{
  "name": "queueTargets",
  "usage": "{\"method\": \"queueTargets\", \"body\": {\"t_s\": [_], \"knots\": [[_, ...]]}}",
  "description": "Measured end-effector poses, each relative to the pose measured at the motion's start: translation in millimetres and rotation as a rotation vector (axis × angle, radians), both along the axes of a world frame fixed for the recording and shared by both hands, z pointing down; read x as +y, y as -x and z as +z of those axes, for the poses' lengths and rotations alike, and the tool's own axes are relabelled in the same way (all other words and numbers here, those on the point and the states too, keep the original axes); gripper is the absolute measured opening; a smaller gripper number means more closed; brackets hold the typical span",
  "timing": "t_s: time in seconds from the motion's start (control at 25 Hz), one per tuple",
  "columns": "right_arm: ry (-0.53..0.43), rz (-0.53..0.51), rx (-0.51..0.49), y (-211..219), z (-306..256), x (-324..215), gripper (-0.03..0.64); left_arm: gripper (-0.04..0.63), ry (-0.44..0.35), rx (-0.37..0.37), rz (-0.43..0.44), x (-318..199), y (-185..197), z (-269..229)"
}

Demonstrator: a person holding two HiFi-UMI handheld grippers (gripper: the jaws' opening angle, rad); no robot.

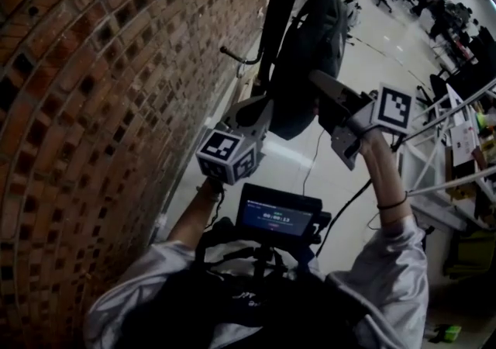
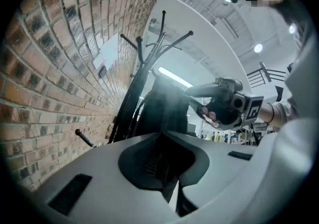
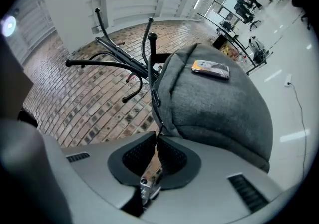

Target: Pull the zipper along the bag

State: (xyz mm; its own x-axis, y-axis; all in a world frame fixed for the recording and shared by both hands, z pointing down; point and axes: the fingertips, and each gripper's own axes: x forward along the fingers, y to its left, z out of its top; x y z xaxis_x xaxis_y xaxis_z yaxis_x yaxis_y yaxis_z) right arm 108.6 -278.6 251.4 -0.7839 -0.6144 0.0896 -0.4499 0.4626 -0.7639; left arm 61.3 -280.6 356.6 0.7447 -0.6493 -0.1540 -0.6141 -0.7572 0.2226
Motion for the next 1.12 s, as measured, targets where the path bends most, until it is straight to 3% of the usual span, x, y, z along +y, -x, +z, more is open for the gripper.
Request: {"method": "queueTargets", "body": {"t_s": [0.2,0.32,0.56,0.76,0.88,0.96,1.12], "knots": [[-0.022,-0.017,-0.010,2,4,6,0.008,0.006,-0.108,-0.004,0.121,18,-25,-37],[-0.056,-0.025,0.029,2,5,8,0.005,0.006,-0.158,-0.060,0.155,18,-40,-50],[-0.045,-0.036,0.022,1,7,11,0.002,0.006,-0.203,-0.110,0.131,4,-56,-62],[-0.058,-0.061,0.021,1,3,16,0.003,0.006,-0.208,-0.101,0.129,2,-59,-67],[-0.094,-0.075,0.127,0,8,27,0.003,0.007,-0.210,-0.081,0.136,4,-60,-71],[-0.144,-0.067,0.277,-11,16,37,0.003,0.006,-0.219,-0.081,0.130,5,-62,-74],[-0.425,-0.026,0.605,-32,5,46,0.021,0.006,-0.222,-0.080,0.130,7,-66,-76]]}}
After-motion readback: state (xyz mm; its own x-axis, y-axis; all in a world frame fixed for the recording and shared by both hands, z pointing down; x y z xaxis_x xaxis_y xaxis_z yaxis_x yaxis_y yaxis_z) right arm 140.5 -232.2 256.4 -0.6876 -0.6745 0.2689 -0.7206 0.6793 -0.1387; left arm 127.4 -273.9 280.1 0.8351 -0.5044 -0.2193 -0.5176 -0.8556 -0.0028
